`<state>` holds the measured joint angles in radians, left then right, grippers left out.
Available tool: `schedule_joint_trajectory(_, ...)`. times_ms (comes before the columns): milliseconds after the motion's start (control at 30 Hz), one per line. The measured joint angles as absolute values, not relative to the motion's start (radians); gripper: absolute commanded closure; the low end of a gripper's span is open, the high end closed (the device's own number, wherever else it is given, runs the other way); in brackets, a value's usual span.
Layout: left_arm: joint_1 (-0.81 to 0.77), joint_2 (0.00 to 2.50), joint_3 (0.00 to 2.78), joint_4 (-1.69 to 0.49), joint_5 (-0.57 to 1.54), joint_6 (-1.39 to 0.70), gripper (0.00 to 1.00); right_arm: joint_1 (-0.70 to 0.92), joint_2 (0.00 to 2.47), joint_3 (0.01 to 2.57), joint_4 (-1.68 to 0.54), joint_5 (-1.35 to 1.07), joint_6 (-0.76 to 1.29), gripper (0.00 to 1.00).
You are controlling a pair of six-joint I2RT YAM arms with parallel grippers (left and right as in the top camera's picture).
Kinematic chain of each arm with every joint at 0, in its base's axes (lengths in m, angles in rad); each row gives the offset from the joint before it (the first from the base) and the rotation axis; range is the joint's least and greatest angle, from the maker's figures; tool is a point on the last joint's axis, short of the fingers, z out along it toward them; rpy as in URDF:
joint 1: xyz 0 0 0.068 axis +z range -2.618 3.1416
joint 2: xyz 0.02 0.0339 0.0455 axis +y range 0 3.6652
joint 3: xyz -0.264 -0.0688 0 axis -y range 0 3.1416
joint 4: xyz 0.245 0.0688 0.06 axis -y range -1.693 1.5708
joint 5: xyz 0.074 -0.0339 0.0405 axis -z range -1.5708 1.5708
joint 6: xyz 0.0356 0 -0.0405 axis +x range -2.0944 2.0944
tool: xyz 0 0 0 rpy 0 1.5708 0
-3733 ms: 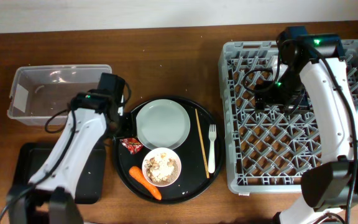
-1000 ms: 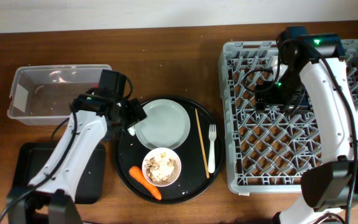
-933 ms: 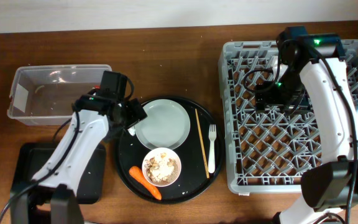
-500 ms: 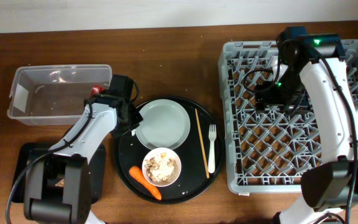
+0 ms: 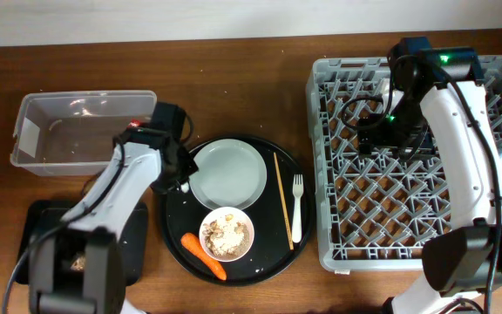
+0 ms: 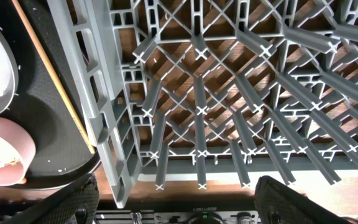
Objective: Sort waste into correct bins and load items into the dishwasher rack
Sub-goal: 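Drop the tissue into the clear plastic bin with the left gripper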
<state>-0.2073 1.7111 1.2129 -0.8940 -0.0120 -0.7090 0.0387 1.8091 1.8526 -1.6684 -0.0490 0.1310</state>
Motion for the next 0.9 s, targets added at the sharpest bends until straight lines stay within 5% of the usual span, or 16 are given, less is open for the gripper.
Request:
schedule_joint_trajectory(333, -0.17, 1.441, 1.318, -0.808, -0.088, -0.59, 0.99, 0.039, 1.809, 1.853, -1.667, -0.049, 0.131, 0.16)
schedule_joint_trajectory(500, -0.025, 1.468, 1.319, -0.76, -0.156, -0.583, 0.98, 0.039, 1.809, 1.853, -1.667, -0.049, 0.131, 0.16)
schedule_joint_trajectory(600, 0.051, 1.526, 1.319, -0.75, -0.17, -0.576, 0.39, 0.039, 1.809, 1.853, -1.666, -0.049, 0.132, 0.16)
schedule_joint_trajectory(667, 0.086, 1.576, 1.319, -0.743, -0.17, -0.574, 0.2, 0.039, 1.809, 1.853, -1.665, -0.049, 0.13, 0.16)
schedule_joint_trajectory(767, 0.111, 1.602, 1.319, -0.718, -0.165, -0.551, 0.01, 0.039, 1.809, 1.853, -1.665, -0.049, 0.131, 0.16)
schedule_joint_trajectory(900, 0.113, 1.602, 1.348, -0.761, -0.149, -0.483, 0.01, 0.039, 1.809, 1.853, -1.665, -0.049, 0.131, 0.16)
